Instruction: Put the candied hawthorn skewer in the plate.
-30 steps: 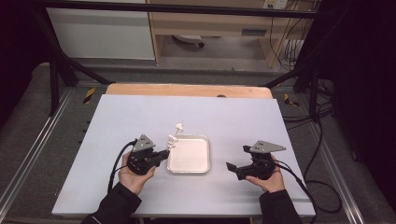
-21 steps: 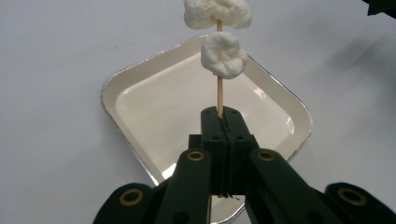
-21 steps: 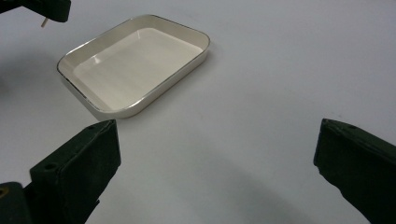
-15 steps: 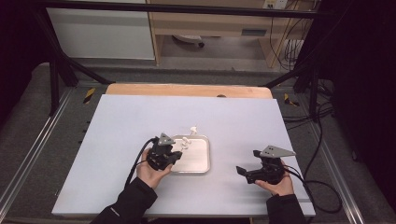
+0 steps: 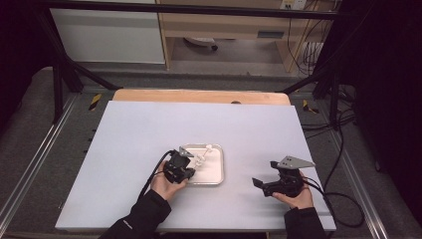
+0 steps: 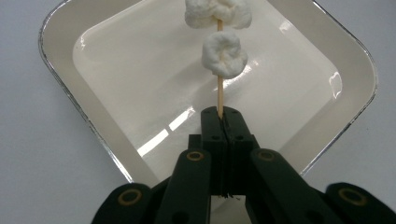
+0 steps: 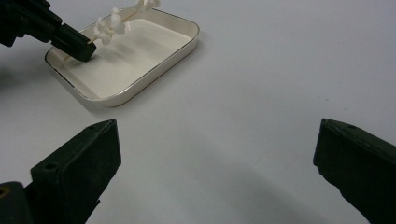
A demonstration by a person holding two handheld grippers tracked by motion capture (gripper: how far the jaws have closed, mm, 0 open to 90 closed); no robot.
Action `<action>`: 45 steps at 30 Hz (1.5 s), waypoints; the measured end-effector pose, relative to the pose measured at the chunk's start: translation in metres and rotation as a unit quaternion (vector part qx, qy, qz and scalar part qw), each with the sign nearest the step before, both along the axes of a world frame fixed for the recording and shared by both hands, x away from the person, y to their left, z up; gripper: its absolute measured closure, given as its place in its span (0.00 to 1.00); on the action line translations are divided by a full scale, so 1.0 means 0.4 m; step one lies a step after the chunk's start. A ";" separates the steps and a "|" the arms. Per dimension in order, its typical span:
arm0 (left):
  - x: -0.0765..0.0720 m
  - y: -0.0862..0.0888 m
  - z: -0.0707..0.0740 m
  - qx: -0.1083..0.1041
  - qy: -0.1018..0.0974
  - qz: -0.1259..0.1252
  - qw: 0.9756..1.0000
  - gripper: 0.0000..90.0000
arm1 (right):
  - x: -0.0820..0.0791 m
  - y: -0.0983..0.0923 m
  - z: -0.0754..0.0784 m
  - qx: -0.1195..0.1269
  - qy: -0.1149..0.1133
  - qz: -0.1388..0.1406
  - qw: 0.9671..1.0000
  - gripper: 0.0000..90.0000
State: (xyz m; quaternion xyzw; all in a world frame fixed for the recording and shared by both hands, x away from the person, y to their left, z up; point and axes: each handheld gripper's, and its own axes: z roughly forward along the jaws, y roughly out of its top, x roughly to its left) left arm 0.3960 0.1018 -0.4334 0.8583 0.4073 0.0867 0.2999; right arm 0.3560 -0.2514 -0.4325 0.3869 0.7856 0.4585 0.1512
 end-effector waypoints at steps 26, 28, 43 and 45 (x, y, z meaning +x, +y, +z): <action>-0.030 0.078 0.096 -0.029 -0.066 -0.042 0.997 0.38 | 0.002 0.001 -0.001 0.002 0.003 -0.001 1.000 0.02; -0.035 0.101 0.100 -0.036 -0.061 -0.042 0.997 0.29 | 0.002 0.000 0.000 0.001 0.003 -0.001 1.000 0.01; -0.090 0.307 0.038 -0.068 -0.102 -0.012 0.992 0.08 | 0.000 -0.014 0.000 0.008 0.002 -0.002 1.000 0.01; -0.106 0.331 0.026 -0.061 -0.108 -0.001 0.992 0.07 | -0.001 -0.016 -0.001 0.006 0.005 -0.001 1.000 0.01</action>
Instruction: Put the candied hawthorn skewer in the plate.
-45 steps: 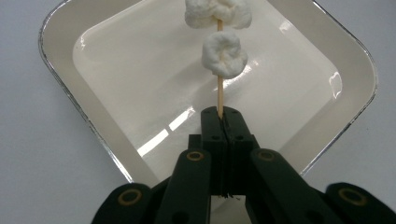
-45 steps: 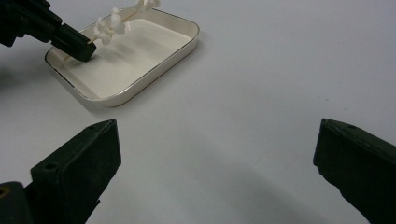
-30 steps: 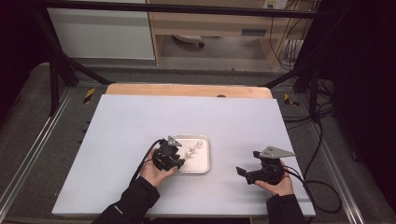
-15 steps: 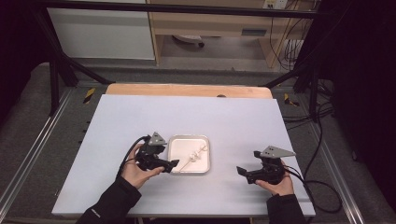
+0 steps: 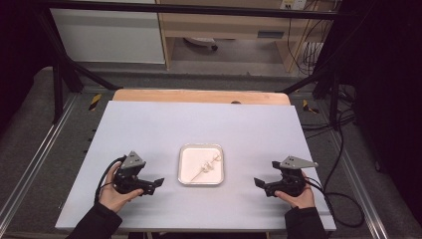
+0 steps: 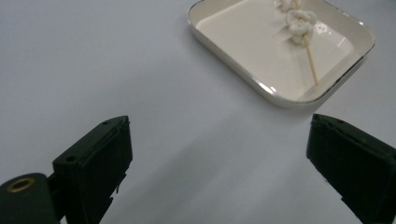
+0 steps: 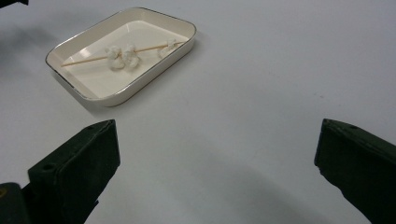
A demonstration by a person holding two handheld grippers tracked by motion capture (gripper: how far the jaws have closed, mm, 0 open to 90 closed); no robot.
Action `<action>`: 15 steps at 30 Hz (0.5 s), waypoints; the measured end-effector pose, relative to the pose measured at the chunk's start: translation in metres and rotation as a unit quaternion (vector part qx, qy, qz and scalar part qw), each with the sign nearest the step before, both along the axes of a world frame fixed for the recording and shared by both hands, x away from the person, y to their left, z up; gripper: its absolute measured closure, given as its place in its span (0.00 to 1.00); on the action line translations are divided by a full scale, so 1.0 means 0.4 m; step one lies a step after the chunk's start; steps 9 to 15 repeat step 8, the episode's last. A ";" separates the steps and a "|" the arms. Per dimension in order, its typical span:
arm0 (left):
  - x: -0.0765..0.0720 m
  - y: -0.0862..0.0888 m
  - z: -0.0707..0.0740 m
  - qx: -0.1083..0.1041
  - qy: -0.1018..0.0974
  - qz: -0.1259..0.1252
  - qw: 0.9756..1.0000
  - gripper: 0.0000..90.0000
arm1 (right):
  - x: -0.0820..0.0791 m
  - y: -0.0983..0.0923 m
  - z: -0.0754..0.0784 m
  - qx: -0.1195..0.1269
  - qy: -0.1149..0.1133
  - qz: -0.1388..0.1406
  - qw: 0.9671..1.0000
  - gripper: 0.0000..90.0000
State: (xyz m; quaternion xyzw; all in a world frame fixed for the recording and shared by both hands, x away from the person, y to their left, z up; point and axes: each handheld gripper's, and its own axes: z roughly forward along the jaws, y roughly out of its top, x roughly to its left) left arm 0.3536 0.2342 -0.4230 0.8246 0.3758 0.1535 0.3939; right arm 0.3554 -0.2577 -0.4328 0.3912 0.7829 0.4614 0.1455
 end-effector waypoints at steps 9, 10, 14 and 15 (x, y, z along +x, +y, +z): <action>-0.038 0.074 -0.032 -0.009 -0.009 0.024 1.000 0.05 | -0.001 -0.002 -0.002 0.000 -0.001 0.002 1.000 0.01; -0.038 0.074 -0.032 -0.009 -0.009 0.024 1.000 0.05 | -0.001 -0.002 -0.002 0.000 -0.001 0.002 1.000 0.01; -0.038 0.074 -0.032 -0.009 -0.009 0.024 1.000 0.05 | -0.001 -0.002 -0.002 0.000 -0.001 0.002 1.000 0.01; -0.038 0.074 -0.032 -0.009 -0.009 0.024 1.000 0.05 | -0.001 -0.002 -0.002 0.000 -0.001 0.002 1.000 0.01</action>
